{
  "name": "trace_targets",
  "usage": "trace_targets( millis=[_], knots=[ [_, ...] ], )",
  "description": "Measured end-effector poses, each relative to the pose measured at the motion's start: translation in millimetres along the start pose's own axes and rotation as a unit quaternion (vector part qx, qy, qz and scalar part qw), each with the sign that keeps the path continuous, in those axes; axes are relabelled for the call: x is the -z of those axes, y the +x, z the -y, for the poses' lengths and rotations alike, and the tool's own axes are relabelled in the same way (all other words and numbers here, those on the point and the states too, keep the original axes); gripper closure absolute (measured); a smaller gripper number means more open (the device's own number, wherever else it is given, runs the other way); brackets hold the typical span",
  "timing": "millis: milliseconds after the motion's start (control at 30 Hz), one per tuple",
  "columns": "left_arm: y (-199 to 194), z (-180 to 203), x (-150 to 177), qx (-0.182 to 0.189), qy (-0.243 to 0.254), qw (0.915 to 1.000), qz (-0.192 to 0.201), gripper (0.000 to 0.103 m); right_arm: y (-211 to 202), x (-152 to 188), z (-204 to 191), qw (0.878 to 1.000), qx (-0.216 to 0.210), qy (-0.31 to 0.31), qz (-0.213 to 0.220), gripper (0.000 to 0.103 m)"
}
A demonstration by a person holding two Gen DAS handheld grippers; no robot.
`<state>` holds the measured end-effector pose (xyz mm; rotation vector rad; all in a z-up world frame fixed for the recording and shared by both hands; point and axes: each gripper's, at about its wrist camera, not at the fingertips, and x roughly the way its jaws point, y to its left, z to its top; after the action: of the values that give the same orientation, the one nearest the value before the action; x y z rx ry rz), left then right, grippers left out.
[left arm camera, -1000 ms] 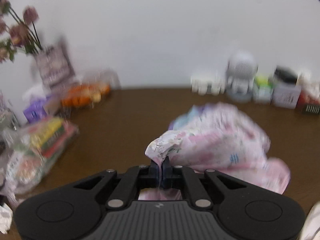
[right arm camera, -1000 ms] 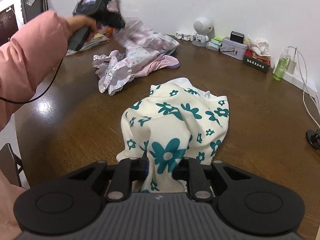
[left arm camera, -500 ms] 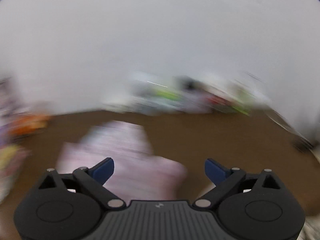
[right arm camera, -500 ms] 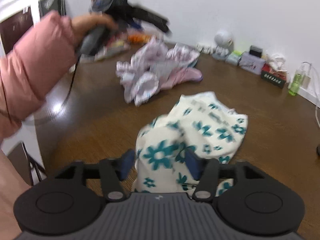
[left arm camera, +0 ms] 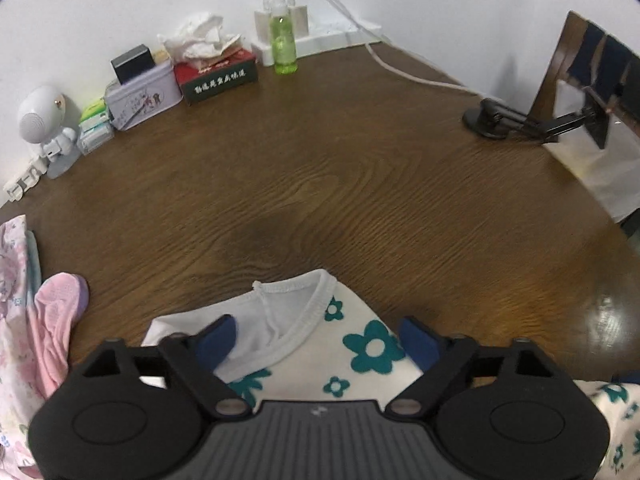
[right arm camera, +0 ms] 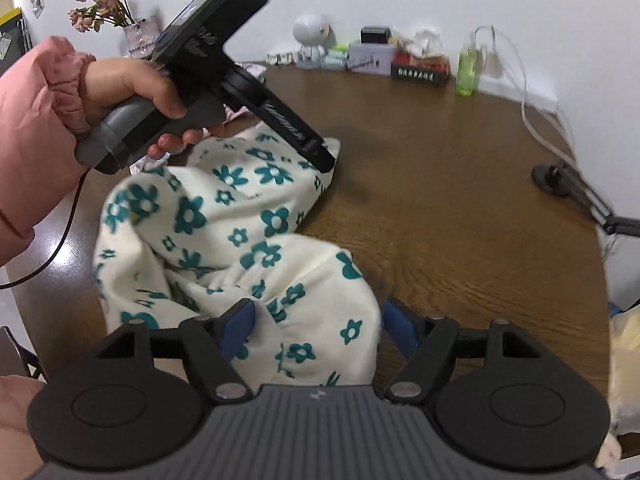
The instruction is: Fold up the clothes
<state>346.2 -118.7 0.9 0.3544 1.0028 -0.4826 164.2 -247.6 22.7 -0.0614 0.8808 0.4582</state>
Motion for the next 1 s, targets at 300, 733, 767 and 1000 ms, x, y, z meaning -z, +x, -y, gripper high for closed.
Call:
trace_targets(
  millis=[300,733,767,1000],
  knots=[
    [-36,-38,2,0.007,-0.051,0.9950,0.086,0.098,-6,-13,0,0.999,-0.024,-0.003,0.029,0.101],
    [-268,-111,100,-0.040,-0.121,0.9230,0.363,0.098,-111,-98,19,0.968,0.098,-0.021,0.229,0.102],
    [-262,-105,118,-0.036,-0.116,0.9281,0.352,0.098,-106,-92,25,0.971,0.098,-0.013,0.217,0.101],
    [-157,-76,240,0.025,-0.155,0.9683,0.195,0.097,-32,-1,54,0.991,0.085,0.056,0.084,0.101]
  ],
)
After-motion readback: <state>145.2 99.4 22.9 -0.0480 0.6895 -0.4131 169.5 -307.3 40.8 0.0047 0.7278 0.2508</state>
